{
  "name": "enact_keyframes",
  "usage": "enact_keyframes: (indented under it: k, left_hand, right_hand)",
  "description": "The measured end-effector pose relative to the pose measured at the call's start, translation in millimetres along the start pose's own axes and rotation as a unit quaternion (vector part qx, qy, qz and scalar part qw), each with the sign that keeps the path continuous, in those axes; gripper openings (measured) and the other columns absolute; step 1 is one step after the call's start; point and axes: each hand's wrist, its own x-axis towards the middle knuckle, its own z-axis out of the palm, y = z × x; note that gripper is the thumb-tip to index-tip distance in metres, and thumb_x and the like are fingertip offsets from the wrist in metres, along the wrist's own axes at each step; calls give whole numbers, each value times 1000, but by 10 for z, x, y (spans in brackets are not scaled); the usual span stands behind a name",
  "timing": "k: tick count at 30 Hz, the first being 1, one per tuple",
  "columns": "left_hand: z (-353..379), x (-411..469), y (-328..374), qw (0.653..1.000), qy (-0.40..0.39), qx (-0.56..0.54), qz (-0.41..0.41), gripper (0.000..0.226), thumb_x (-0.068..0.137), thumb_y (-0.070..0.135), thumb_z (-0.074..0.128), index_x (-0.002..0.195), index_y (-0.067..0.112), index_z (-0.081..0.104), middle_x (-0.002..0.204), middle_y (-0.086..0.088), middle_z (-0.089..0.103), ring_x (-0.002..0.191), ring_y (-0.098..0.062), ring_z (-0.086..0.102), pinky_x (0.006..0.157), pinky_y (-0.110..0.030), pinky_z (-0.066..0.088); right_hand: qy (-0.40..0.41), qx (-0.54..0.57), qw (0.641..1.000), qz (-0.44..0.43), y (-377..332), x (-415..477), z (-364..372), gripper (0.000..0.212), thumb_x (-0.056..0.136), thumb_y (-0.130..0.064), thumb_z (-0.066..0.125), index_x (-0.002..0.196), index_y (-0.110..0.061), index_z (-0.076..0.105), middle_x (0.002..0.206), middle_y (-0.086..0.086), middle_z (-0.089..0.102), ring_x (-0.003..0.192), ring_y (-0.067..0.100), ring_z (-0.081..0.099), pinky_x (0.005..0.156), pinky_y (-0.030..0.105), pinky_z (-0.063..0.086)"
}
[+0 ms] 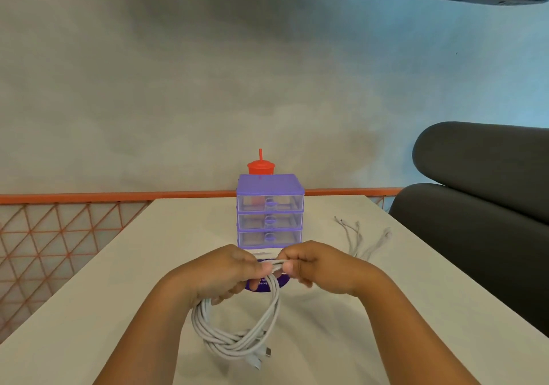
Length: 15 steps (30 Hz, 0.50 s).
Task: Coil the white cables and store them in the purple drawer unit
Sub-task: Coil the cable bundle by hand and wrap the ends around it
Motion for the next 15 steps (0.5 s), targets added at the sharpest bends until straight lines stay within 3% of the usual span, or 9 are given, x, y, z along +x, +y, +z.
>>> enact_keyframes:
  k: [4,6,9,12,15]
  left_hand:
    - [41,-6,46,1000,-16,-7,14,73,56,84,40,66,13,53,47,7,29,41,-10,21,40,-18,22]
    - [77,-2,51,999,-23,-5,23,73,62,84,32,65,14,54,47,7,31,40,-9,22,41,-19,23]
    - [133,3,81,997,-10,-14,77,63,76,75,39,62,14,50,45,8,30,40,-8,22,40,-17,22]
    - [146,24,103,992,29,-43,114,58,75,66,46,64,10,50,47,6,38,43,-9,30,44,-15,29]
    - [163,95,52,987,67,-55,134,80,68,77,51,90,1,60,77,-15,62,72,-32,58,68,-34,49]
  right_hand:
    - [62,-16,997,-43,18,26,-16,23,97,-25,45,86,-17,64,76,-5,60,72,11,53,72,28,45]
    - [91,-6,994,-66,35,33,-15,24,97,-21,45,79,-23,62,77,-12,62,75,6,55,75,25,45]
    - [101,45,990,-86,62,14,-41,26,97,-17,42,77,-15,58,65,-21,60,65,-4,53,64,10,40]
    - [106,91,988,-71,120,13,-17,39,95,-40,39,68,-15,53,53,-19,51,53,-2,44,58,14,36]
    - [133,142,979,-61,191,58,55,55,82,-68,37,60,-18,46,49,-13,43,47,1,36,51,13,35]
